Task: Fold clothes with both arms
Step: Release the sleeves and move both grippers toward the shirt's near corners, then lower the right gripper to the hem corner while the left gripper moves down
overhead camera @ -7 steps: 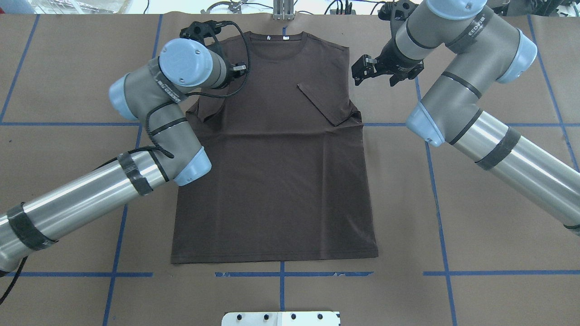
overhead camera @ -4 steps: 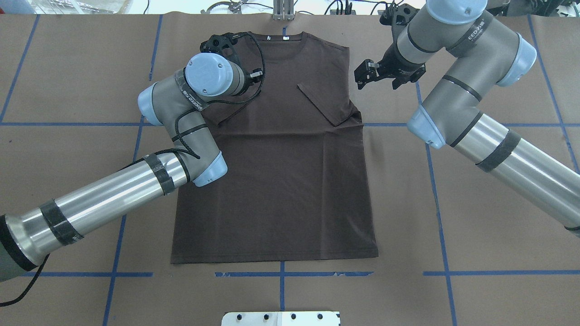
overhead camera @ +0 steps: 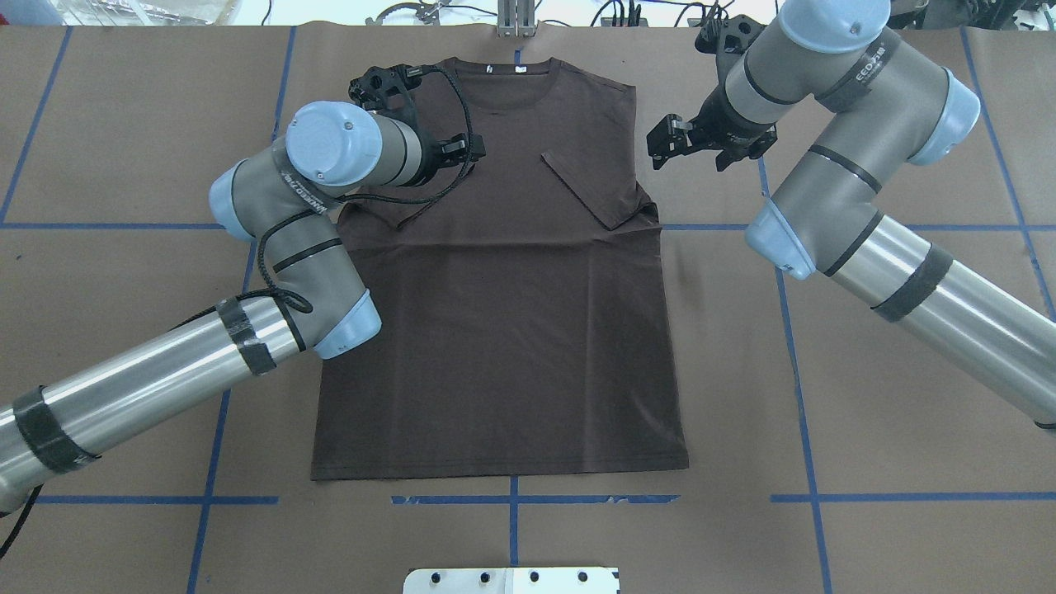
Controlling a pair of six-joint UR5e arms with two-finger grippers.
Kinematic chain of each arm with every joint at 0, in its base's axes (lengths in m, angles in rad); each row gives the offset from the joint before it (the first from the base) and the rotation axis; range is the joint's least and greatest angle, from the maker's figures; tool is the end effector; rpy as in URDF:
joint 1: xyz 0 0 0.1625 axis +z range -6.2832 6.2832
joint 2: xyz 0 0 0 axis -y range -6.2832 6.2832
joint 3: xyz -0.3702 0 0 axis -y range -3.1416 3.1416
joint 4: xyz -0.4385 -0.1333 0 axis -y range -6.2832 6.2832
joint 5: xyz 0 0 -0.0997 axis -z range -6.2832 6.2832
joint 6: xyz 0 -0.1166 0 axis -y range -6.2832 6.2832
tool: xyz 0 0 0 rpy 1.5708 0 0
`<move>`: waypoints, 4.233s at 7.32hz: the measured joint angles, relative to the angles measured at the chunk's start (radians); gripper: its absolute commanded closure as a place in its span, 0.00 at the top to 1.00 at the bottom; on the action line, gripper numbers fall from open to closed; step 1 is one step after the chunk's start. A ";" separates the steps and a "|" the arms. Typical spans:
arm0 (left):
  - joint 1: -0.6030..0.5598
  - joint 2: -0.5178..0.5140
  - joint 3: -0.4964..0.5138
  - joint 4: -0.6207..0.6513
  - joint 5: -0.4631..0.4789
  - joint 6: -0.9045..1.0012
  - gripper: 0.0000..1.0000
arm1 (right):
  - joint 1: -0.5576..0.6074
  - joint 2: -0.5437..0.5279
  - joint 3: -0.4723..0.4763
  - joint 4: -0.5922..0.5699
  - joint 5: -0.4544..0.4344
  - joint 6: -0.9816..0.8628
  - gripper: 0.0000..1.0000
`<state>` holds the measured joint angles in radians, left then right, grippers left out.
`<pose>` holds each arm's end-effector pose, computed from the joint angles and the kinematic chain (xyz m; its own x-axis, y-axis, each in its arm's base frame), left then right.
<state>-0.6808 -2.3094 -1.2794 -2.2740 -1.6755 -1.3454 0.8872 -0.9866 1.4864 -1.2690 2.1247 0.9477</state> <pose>0.5386 -0.5921 0.2029 0.4324 -0.0642 -0.8994 0.4670 0.8692 0.1625 -0.4050 -0.6111 0.2585 0.6022 -0.0465 0.7970 -0.0853 0.9888 0.1221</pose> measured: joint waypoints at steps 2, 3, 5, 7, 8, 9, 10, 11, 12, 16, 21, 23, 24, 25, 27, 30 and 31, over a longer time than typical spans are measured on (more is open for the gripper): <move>-0.003 0.171 -0.246 0.049 -0.043 0.061 1.00 | -0.046 -0.123 0.127 0.002 -0.004 0.037 1.00; -0.004 0.238 -0.349 0.075 -0.048 0.078 1.00 | -0.082 -0.174 0.197 0.004 -0.026 0.078 1.00; -0.003 0.320 -0.475 0.092 -0.049 0.082 1.00 | -0.245 -0.282 0.349 0.009 -0.191 0.231 1.00; -0.002 0.339 -0.516 0.093 -0.047 0.082 1.00 | -0.384 -0.348 0.434 0.009 -0.282 0.331 1.00; -0.002 0.342 -0.523 0.093 -0.046 0.085 1.00 | -0.429 -0.359 0.446 0.008 -0.289 0.364 1.00; -0.002 0.344 -0.530 0.093 -0.045 0.087 1.00 | -0.465 -0.363 0.449 0.006 -0.289 0.391 1.00; -0.002 0.345 -0.534 0.094 -0.045 0.088 1.00 | -0.493 -0.365 0.449 0.003 -0.291 0.422 1.00; -0.001 0.344 -0.537 0.094 -0.044 0.089 1.00 | -0.507 -0.368 0.449 0.002 -0.292 0.445 1.00; -0.001 0.341 -0.538 0.094 -0.043 0.089 1.00 | -0.514 -0.375 0.448 0.000 -0.290 0.457 1.00; 0.001 0.341 -0.554 0.094 -0.043 0.089 1.00 | -0.546 -0.408 0.452 -0.001 -0.267 0.464 0.96; 0.001 0.341 -0.555 0.094 -0.043 0.090 1.00 | -0.567 -0.428 0.461 0.000 -0.225 0.465 0.78; 0.001 0.341 -0.554 0.094 -0.043 0.090 1.00 | -0.581 -0.424 0.452 -0.001 -0.223 0.464 0.69; 0.001 0.341 -0.554 0.094 -0.043 0.091 1.00 | -0.585 -0.423 0.448 -0.001 -0.223 0.464 0.45; 0.000 0.341 -0.555 0.094 -0.043 0.091 1.00 | -0.586 -0.423 0.448 -0.001 -0.223 0.464 0.20; 0.000 0.341 -0.555 0.095 -0.043 0.091 1.00 | -0.585 -0.424 0.447 -0.001 -0.222 0.464 0.00; 0.000 0.341 -0.552 0.096 -0.043 0.091 1.00 | -0.579 -0.425 0.452 -0.001 -0.223 0.464 0.00; 0.000 0.341 -0.551 0.096 -0.043 0.091 1.00 | -0.576 -0.425 0.453 -0.001 -0.224 0.464 0.00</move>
<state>-0.6811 -1.9681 -1.8304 -2.1783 -1.7181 -1.2548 0.3117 -1.4113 1.9392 -1.2700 1.9008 1.4112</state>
